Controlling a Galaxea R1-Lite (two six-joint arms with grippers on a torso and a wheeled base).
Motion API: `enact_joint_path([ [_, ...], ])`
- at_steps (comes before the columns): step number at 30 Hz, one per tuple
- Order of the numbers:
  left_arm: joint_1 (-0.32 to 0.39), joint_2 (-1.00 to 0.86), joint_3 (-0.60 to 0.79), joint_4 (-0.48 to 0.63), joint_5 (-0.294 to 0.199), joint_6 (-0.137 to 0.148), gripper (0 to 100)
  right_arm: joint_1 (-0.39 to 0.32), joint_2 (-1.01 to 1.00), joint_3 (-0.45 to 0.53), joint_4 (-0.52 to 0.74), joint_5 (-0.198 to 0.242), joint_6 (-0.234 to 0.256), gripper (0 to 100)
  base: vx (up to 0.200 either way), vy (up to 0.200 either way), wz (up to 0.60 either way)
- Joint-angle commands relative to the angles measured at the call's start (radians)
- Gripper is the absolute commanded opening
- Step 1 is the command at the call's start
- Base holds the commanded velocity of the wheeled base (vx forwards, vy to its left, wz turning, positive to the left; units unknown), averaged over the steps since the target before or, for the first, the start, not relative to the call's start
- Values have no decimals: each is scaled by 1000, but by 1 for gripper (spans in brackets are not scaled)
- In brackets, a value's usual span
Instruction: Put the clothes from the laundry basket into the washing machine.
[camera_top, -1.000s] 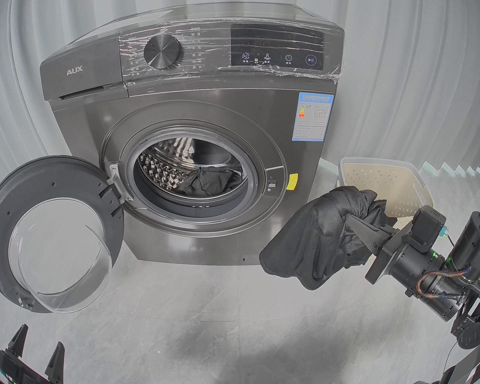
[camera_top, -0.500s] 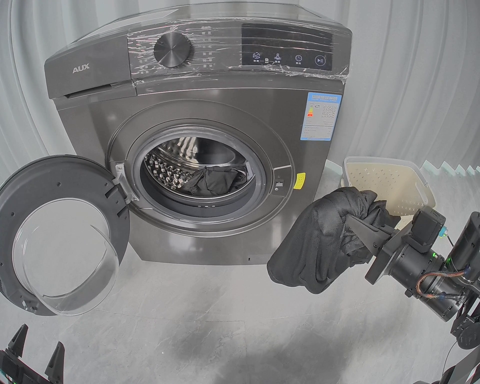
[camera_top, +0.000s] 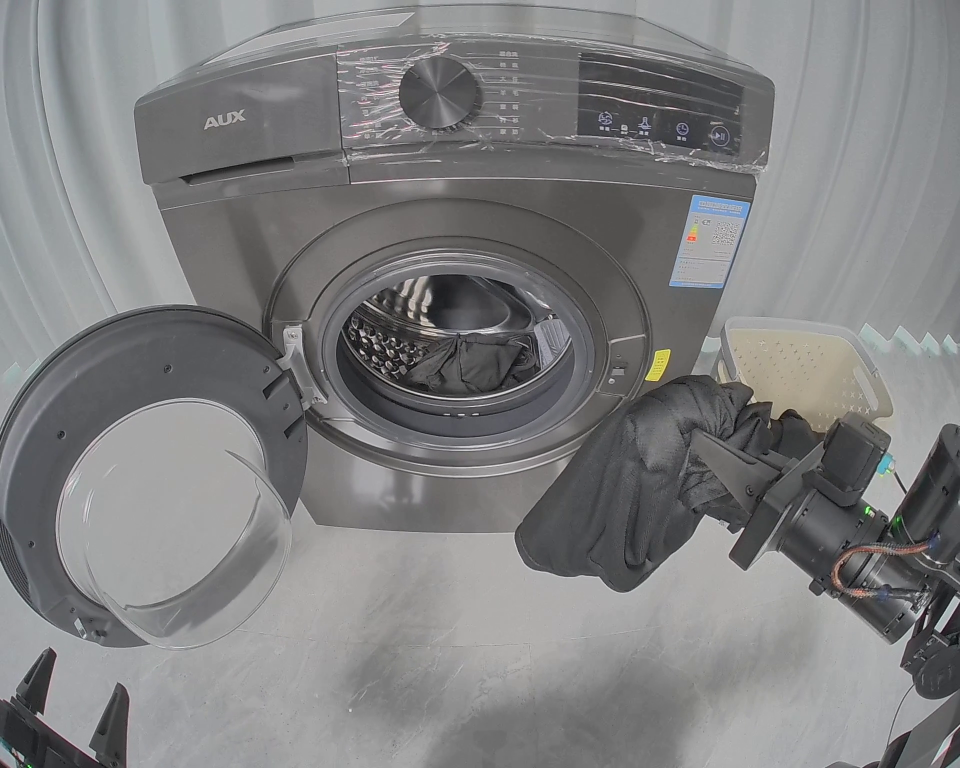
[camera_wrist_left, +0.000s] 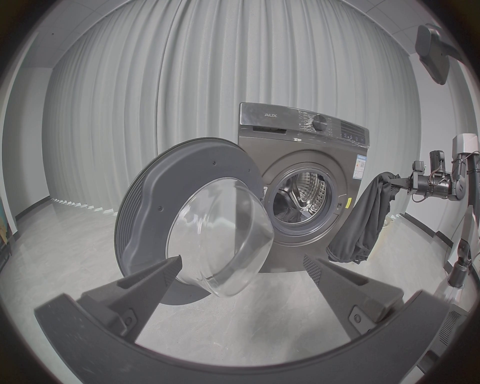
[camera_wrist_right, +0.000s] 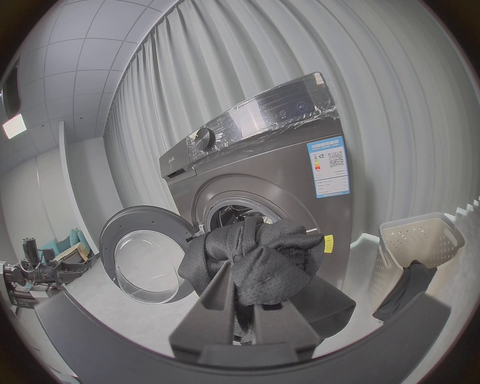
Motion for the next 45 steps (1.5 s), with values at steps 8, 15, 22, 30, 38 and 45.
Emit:
enact_joint_path([
  [8, 0, -15, 15, 0, 0, 0, 100, 0, 1, 3, 2, -2, 8, 0, -100, 0, 0],
  [15, 0, -15, 15, 0, 2, 1, 100, 2, 4, 1, 2, -2, 8, 0, 0, 57, 0],
  [22, 2, -15, 15, -2, 2, 9, 100, 19, 11, -10, 11, -2, 4, 0, 0, 200, 0],
  [30, 2, -17, 18, -5, -6, 36, 100, 88, 37, -59, 12, -5, 54, 0, 0, 75, 0],
  [38, 6, -17, 18, -5, -4, 49, 100, 89, 73, -79, 2, -5, 67, 0, 0, 0, 0],
  [45, 9, 0, -113, -60, -75, 18, 100, 83, 115, -117, 0, -11, 72, 0, 0, 0, 0],
])
